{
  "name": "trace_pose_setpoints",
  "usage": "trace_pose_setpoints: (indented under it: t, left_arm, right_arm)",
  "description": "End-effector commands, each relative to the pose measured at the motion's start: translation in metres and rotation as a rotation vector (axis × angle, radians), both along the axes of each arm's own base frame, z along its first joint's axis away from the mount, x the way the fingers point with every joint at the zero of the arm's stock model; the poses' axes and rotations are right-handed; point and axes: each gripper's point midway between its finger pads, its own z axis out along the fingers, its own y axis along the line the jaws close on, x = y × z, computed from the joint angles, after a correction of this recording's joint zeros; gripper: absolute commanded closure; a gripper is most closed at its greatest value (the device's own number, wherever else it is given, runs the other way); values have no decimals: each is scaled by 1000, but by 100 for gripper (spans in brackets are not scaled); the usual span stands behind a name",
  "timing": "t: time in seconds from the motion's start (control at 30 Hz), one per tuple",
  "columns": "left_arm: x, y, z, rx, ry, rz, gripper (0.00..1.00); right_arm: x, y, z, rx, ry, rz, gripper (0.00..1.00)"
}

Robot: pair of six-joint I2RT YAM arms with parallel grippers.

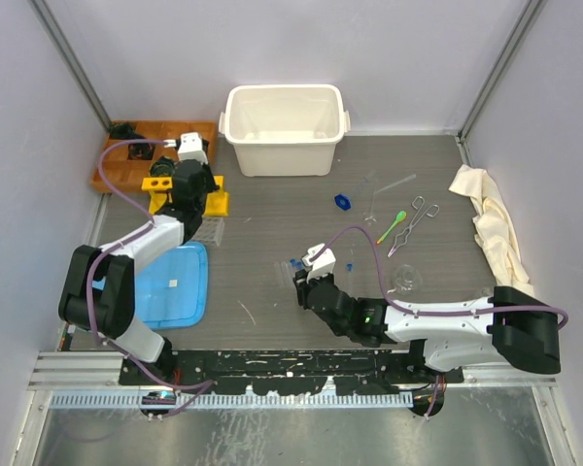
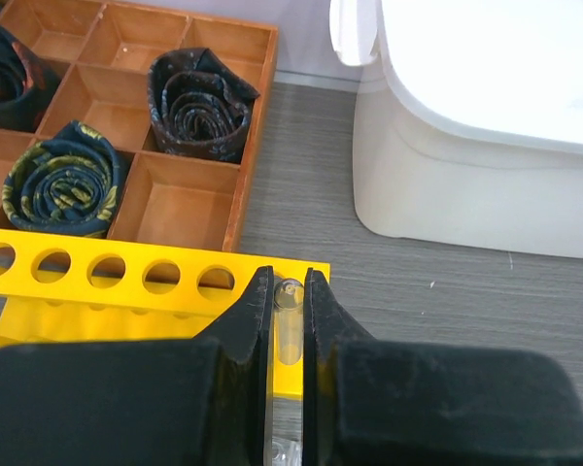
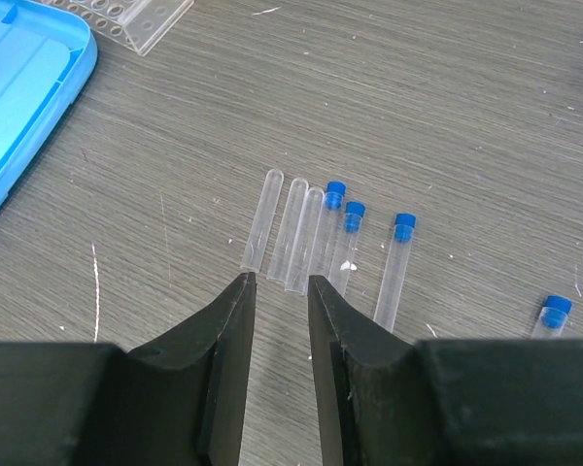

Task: Organize the chemistry lab equipment
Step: Insert the test tube into the slot of the test tube rack.

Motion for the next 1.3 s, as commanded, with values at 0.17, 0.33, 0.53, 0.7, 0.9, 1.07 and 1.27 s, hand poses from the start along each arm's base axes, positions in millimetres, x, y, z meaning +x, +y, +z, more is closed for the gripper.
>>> trace_pose_setpoints:
  t: [0.17,0.33,0.53,0.7,0.9,1.07,1.27]
  left_arm:
    - [7,6,6,41,-49,28,100]
    - [7,8,3,53,-42,32,100]
    - [8,7,-5,60,-26,34,100]
    - [8,6,-13,59,-11,32,100]
    - [8,7,-20,60,9,34,100]
    - [7,6,-28,61,29,31,100]
    - [5,3,-39,60,64,28,100]
  right_arm:
    - [5,2,11,68,-10,-23,66]
    - [5,2,9,62,-9,-24,66]
    - [5,0,9,66,-9,-26,66]
    - [5,0,9,68,-8,-26,66]
    - [6,-1,8,69,-6,-26,66]
    - [6,0,6,67,-3,-23,66]
    - [6,-1,6,66,-3,-23,66]
